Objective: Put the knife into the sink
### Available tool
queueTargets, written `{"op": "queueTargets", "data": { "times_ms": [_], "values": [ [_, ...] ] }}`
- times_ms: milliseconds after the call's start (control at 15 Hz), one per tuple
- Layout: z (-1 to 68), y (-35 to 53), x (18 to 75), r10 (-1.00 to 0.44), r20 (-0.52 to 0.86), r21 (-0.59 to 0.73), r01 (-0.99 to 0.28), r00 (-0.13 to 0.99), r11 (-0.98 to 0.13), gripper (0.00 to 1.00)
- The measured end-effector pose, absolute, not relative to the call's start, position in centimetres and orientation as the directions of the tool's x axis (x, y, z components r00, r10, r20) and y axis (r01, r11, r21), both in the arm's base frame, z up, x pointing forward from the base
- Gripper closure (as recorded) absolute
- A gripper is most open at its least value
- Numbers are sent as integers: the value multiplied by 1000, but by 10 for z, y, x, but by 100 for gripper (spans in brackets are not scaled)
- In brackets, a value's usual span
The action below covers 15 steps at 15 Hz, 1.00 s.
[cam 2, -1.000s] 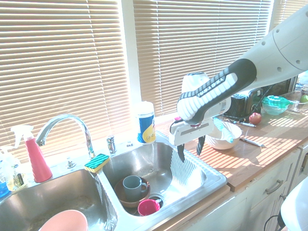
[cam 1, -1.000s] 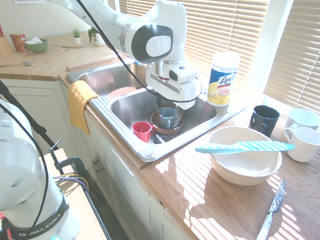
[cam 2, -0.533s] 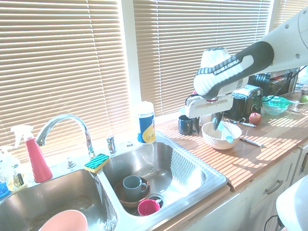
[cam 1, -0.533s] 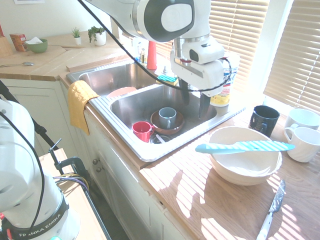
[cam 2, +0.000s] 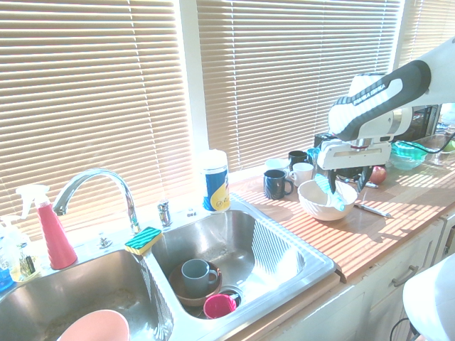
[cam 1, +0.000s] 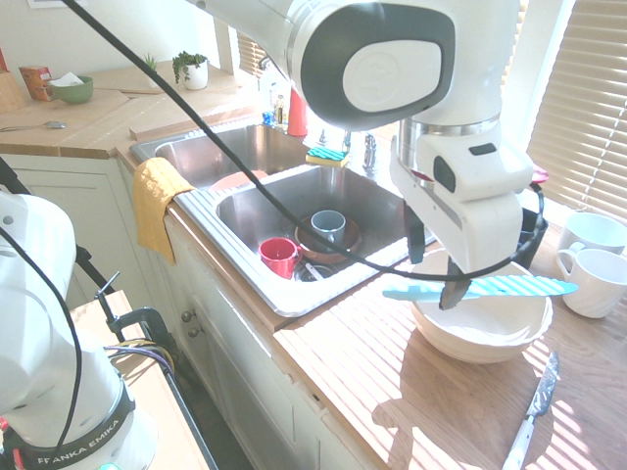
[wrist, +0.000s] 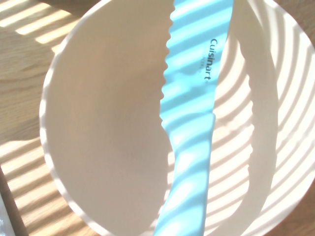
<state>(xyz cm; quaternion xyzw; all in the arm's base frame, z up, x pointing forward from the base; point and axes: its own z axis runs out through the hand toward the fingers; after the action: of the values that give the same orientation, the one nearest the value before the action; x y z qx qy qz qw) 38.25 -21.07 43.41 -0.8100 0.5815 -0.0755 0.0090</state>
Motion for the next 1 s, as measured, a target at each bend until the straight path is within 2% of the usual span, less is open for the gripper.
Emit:
{"op": "queueTargets", "data": {
  "times_ms": [400, 467, 800, 1000],
  "values": [
    [403, -219, 402, -940, 135, -133, -935, 312, -329, 0],
    [400, -218, 405, -940, 133, -130, -934, 315, -332, 100],
    [405, -209, 417, -932, 137, -139, -925, 336, -354, 100],
    [404, -204, 425, -938, 81, -115, -931, 338, -346, 100]
  ]
}}
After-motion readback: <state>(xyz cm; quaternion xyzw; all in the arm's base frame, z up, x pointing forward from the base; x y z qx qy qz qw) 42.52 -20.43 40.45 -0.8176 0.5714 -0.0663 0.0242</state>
